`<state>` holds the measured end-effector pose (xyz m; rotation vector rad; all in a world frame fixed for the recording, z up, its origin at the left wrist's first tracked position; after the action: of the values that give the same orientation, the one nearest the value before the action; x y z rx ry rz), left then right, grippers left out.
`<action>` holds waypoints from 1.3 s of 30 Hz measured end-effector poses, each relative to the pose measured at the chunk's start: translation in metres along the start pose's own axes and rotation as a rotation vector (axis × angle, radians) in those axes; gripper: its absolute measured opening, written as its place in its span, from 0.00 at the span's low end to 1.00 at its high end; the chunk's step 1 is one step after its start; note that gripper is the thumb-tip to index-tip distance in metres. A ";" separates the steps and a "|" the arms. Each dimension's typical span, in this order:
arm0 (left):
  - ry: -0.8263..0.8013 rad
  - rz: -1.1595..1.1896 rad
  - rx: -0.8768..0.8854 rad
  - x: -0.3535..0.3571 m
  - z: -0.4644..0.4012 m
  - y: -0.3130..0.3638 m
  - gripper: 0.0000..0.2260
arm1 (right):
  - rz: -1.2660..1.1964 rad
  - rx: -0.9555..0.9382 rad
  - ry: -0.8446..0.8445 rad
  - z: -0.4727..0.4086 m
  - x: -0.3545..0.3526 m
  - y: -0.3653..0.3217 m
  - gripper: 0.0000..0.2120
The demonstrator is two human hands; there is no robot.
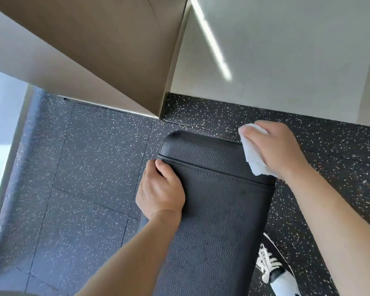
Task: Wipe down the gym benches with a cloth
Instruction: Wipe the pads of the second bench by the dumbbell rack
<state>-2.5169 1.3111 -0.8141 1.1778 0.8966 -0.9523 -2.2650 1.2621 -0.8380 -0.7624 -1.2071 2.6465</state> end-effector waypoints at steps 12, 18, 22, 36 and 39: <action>0.070 0.010 0.024 0.005 0.001 -0.004 0.19 | -0.462 0.031 0.374 0.065 0.013 0.060 0.22; 0.063 -0.003 0.039 0.003 0.002 -0.003 0.23 | -0.429 0.008 0.416 0.085 0.020 0.072 0.20; 0.075 -0.010 0.044 0.004 0.001 -0.002 0.24 | -0.416 -0.014 0.343 0.055 0.008 0.054 0.19; 0.077 -0.017 0.052 0.006 -0.001 -0.005 0.23 | -0.499 0.041 0.420 0.108 0.036 0.087 0.23; 0.066 -0.010 0.046 0.005 0.000 -0.004 0.20 | -0.408 0.025 0.451 0.110 0.030 0.079 0.21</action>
<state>-2.5194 1.3101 -0.8199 1.2506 0.9386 -0.9513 -2.3388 1.1451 -0.8467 -0.9275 -1.0633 2.0190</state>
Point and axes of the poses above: each hand's wrist, its own z-axis away from the middle knuckle, its own x-axis out of the palm, y = z × x, the point moved 1 cm from there along -z, towards the middle knuckle, and after that the axes turned 9 degrees about x, right-handed, at the moved point
